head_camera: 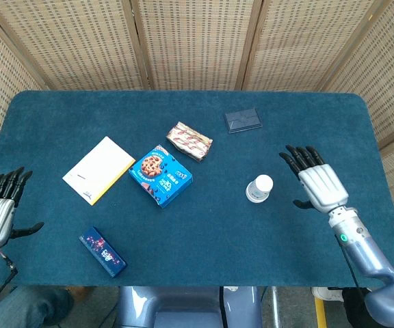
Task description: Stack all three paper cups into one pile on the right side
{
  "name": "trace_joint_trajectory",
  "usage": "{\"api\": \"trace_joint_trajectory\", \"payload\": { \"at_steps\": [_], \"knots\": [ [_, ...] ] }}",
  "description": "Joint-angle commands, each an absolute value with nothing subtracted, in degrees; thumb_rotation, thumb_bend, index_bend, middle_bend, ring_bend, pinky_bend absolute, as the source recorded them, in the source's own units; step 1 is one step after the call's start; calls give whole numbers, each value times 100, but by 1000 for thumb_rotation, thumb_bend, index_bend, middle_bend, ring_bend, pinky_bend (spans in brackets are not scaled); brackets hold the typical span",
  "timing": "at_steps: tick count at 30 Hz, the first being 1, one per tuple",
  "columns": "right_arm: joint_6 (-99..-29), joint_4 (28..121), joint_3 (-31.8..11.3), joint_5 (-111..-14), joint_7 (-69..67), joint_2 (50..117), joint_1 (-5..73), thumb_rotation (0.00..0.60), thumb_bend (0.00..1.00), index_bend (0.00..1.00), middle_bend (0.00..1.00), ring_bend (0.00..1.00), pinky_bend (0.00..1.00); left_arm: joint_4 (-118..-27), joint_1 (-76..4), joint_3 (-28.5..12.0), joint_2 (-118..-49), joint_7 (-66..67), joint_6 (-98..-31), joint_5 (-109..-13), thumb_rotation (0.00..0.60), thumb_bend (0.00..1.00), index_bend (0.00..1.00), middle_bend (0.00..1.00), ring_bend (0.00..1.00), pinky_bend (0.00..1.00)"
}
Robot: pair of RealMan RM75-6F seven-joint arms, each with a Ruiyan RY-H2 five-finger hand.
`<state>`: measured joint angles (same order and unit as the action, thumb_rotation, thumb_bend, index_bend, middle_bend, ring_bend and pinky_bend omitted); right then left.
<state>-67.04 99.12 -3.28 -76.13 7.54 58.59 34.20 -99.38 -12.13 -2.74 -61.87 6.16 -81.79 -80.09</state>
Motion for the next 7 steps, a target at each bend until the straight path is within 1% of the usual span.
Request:
{"api": "trace_joint_trajectory", "payload": {
  "at_steps": [1,5,7],
  "knots": [
    [-7993,9560,112,-8616,487,5973,2476,600,0,0,0,0,0,-9765,-1019,-118,-6261,479,-8373,-8214,600,0,0,0,0,0],
    [-8803,9181,280,-9017,555,6326,1910,600,0,0,0,0,0,-9731,-854,11,-6246,473,-8531,-8388,600,0,0,0,0,0],
    [-9048,8949,339,-9119,580,6513,1680,600,0,0,0,0,0,-9722,-789,58,-6244,466,-8602,-8488,600,0,0,0,0,0]
  ]
}}
